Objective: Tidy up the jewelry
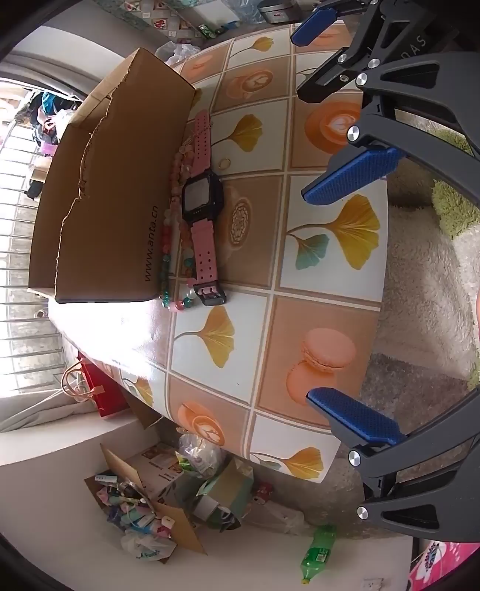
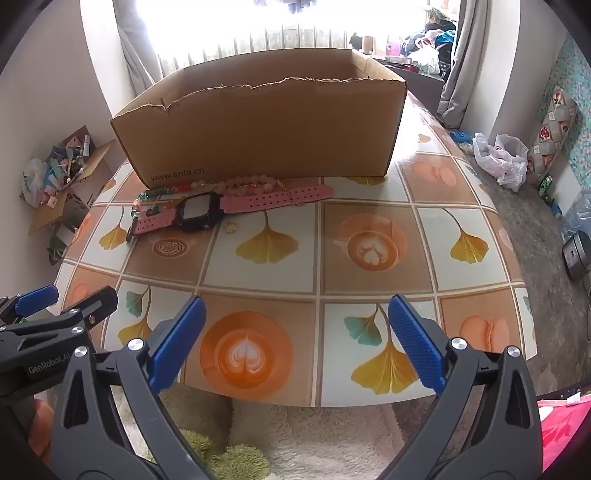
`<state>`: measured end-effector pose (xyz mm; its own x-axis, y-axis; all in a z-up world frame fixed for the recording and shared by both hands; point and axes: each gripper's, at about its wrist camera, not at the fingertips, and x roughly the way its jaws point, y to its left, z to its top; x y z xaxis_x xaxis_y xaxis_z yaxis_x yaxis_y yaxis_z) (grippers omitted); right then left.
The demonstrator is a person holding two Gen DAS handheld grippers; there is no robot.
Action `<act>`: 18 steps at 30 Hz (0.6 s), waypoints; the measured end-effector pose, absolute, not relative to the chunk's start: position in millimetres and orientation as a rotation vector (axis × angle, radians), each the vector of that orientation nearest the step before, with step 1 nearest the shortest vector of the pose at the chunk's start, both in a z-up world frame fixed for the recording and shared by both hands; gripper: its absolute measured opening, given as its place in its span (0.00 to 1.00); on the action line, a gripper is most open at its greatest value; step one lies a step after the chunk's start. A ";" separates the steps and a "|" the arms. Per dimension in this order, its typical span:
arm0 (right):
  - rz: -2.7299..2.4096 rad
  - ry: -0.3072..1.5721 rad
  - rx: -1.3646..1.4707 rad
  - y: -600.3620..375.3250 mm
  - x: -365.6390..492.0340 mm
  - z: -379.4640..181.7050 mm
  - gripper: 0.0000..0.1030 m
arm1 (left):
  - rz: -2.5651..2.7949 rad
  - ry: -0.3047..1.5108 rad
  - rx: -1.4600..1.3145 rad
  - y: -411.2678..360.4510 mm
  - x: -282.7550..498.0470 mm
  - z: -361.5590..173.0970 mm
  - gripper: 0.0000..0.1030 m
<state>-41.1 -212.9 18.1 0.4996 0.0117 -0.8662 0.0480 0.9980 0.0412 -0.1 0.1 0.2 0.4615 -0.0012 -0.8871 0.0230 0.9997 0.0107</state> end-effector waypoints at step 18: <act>-0.030 1.043 0.049 -212.6 -40.6 23.6 0.93 | -0.015 1.081 0.011 2.0 0.0 3.9 0.94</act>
<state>-40.6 -212.6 23.6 0.5031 -0.0012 -0.8642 0.0478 0.9985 0.0265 0.0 2.0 3.9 0.4705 -0.0066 -0.8824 0.0176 0.9998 0.0019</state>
